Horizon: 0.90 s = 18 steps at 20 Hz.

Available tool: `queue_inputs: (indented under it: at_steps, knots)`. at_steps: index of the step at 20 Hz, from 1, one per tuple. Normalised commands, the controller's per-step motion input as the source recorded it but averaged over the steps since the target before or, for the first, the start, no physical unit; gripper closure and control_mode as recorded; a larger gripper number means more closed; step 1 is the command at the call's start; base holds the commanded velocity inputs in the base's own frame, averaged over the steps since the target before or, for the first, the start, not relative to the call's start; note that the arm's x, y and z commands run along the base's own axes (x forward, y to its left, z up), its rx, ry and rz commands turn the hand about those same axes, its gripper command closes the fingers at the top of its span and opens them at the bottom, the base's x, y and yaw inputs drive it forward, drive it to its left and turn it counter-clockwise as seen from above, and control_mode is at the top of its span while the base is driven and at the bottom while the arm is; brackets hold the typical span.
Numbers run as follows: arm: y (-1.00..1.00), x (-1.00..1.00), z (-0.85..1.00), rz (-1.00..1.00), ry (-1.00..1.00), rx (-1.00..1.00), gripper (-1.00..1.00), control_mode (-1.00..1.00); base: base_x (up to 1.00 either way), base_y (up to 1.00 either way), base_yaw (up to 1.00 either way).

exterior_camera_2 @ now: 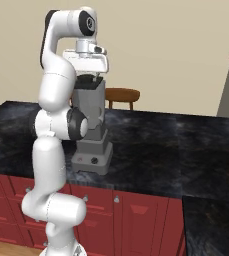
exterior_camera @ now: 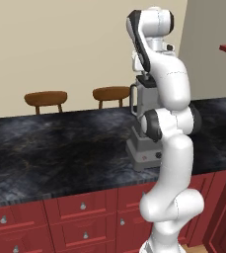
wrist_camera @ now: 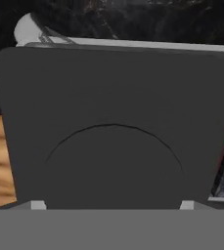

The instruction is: Grab the garlic and lime from the fridge, place them in the blender, close the lid, and turn on the blender to create a marinade.

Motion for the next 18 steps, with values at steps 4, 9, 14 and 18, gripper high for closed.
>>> queue_inputs:
  at_steps: [4,9,14,18]
  knots:
    - [0.0,0.04,-0.12,0.0,0.09,0.0,1.0,-1.0,0.0,0.0,0.0]
    - [0.0,0.0,-0.22,0.0,-0.05,0.0,1.0,-1.0,0.0,0.0,0.0]
    - [0.0,0.01,-0.09,0.0,-0.21,0.0,1.0,-1.0,0.0,0.0,0.0]
    - [0.0,0.27,-0.05,0.0,-0.14,0.0,1.0,-1.0,0.0,0.0,0.0]
